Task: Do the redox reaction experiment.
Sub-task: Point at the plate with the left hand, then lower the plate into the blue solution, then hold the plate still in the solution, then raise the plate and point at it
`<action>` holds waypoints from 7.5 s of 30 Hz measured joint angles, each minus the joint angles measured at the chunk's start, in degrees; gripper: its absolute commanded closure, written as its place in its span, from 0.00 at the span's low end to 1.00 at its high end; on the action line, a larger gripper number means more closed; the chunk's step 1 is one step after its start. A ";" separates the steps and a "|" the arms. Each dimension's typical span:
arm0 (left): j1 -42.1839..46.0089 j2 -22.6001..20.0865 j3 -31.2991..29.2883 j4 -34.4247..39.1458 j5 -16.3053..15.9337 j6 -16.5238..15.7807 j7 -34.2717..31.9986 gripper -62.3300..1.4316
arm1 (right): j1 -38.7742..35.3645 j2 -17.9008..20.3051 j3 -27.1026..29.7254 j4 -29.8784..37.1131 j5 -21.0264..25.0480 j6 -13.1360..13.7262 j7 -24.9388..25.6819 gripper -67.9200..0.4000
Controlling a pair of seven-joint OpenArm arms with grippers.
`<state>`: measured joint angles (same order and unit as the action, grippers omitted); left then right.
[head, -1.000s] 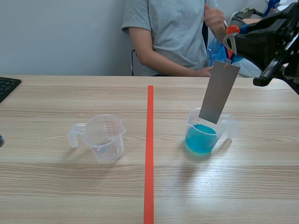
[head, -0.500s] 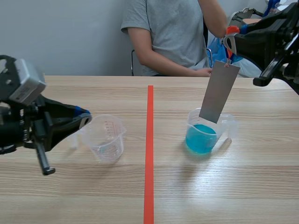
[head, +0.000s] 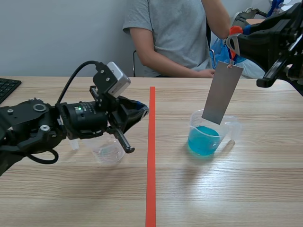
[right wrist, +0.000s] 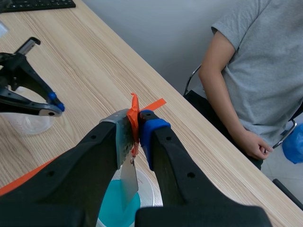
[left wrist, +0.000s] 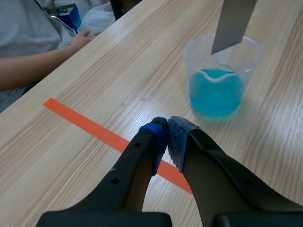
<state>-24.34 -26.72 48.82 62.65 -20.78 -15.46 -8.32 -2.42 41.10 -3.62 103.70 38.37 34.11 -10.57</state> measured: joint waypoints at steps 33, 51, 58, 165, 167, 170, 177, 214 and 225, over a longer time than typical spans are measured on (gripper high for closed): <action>-7.56 18.97 7.91 -17.97 3.67 4.35 -3.93 0.92 | 0.00 0.00 0.00 0.00 0.00 0.00 0.00 0.97; -7.54 19.76 7.91 -18.05 4.74 4.50 -3.91 0.92 | 0.00 0.00 0.00 0.00 0.00 0.00 0.00 0.97; -7.43 19.74 7.91 -18.05 4.76 6.05 -3.91 0.92 | 0.00 0.00 0.00 0.00 0.00 0.00 -0.02 0.97; 86.36 7.19 -56.28 32.44 4.22 10.36 3.43 0.92 | 7.48 -7.78 -11.13 -22.82 -17.42 3.85 13.73 0.97; 86.23 7.19 -56.28 32.44 4.22 10.36 3.50 0.92 | 7.43 -7.78 -10.73 -22.60 -17.44 4.11 13.25 0.97; 85.55 7.19 -56.28 32.44 4.22 10.34 3.82 0.92 | 7.41 -7.76 -9.18 -21.57 -17.55 6.01 11.06 0.97; 81.96 7.19 -56.28 32.44 4.22 10.34 3.82 0.92 | 7.15 -7.78 -5.57 -18.29 -14.64 6.95 7.69 0.97; 81.64 7.19 -56.28 32.44 4.22 9.84 3.85 0.92 | 7.15 -7.76 3.02 -2.97 2.05 8.31 -6.93 0.97; 81.64 6.73 -56.26 32.46 4.22 9.84 2.01 0.92 | 7.15 -7.76 3.02 -2.97 2.23 8.31 -6.91 0.97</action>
<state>57.30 -19.99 -7.44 95.11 -16.56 -5.63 -6.31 4.73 33.34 -0.60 100.73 40.60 42.41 -17.47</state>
